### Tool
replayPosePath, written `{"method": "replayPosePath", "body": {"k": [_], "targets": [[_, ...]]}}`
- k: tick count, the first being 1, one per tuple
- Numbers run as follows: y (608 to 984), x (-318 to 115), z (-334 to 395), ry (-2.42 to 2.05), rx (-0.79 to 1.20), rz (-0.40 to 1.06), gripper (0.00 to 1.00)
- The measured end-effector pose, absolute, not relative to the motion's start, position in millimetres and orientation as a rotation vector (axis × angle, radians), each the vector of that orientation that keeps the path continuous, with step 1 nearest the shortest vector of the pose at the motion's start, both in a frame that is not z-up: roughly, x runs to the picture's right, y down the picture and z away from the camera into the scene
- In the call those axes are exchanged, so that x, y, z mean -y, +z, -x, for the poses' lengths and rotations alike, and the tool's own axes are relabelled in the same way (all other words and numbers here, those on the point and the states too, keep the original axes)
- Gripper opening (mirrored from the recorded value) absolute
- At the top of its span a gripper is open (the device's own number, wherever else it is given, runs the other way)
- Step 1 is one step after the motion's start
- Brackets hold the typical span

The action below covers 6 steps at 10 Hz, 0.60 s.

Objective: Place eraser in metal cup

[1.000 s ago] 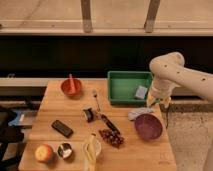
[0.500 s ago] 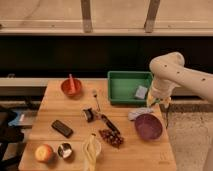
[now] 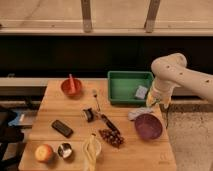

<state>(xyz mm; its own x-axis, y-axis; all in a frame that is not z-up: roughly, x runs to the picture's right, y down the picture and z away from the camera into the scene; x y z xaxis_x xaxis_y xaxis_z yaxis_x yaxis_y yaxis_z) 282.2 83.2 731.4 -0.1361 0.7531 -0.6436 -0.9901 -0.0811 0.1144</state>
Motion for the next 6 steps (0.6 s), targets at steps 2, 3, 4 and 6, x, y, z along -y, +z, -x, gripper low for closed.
{"method": "replayPosePath", "body": {"k": [2, 3, 4, 6], "targets": [[730.1, -71.9, -263.4, 1.582, -0.579, 0.52, 0.6], [731.5, -65.3, -248.0, 1.556, -0.56, 0.525, 0.6], [732.3, -54.3, -225.2, 1.516, -0.53, 0.527, 0.6], [732.5, -37.8, -180.2, 1.43, -0.475, 0.539, 0.6]]}}
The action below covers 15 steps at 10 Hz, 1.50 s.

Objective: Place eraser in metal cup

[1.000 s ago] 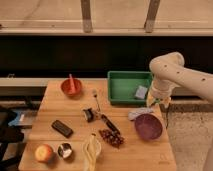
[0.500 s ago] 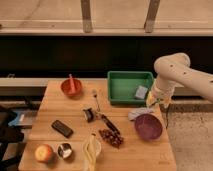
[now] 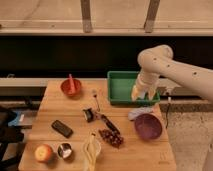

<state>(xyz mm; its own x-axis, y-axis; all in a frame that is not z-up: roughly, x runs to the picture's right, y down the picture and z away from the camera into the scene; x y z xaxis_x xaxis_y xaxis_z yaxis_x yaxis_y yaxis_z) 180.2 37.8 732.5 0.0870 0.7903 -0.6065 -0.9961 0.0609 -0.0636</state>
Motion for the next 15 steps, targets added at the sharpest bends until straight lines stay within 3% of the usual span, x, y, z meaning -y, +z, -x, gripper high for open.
{"method": "replayPosePath", "body": {"k": [4, 8, 15], "targets": [[720.9, -23.5, -72.9, 1.197, -0.368, 0.574, 0.6], [691.3, -46.9, 49.9, 0.893, -0.26, 0.62, 0.6], [689.2, -52.1, 62.7, 0.859, -0.245, 0.626, 0.6]]}}
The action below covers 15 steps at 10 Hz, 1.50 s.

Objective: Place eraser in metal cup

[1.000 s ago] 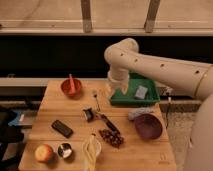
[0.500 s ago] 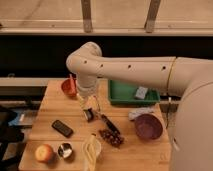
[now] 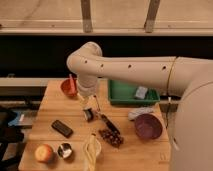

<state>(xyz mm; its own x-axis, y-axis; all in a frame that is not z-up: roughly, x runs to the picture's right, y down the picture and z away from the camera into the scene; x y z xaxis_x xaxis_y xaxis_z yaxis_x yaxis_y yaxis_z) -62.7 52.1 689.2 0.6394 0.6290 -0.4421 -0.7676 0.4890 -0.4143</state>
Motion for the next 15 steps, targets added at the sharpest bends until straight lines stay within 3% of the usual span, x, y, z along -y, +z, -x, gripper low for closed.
{"method": "replayPosePath", "body": {"k": [5, 8, 12, 15], "targets": [[719.0, -46.3, 145.7, 0.723, -0.204, 0.676, 0.6], [749.2, -67.6, 206.4, 0.603, -0.195, 0.738, 0.6], [766.3, -109.1, 243.1, 0.464, -0.233, 0.803, 0.6], [767.7, -111.2, 241.9, 0.456, -0.243, 0.808, 0.6]]}}
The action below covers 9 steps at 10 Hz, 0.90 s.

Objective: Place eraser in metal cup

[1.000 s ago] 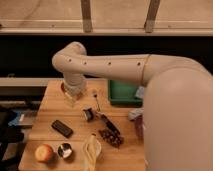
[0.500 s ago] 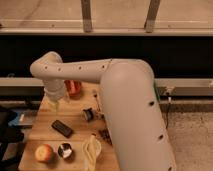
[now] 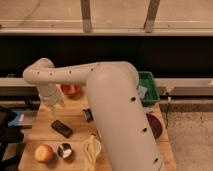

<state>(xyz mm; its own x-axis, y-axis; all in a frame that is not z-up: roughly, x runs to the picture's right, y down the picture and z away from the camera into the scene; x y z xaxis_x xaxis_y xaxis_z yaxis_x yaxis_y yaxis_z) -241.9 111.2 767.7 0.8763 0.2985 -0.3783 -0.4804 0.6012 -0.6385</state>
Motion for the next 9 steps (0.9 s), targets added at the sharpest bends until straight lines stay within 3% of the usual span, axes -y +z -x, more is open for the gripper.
{"method": "replayPosePath", "body": {"k": [9], "targets": [[793.5, -147.9, 273.3, 0.404, -0.337, 0.888, 0.6]]}}
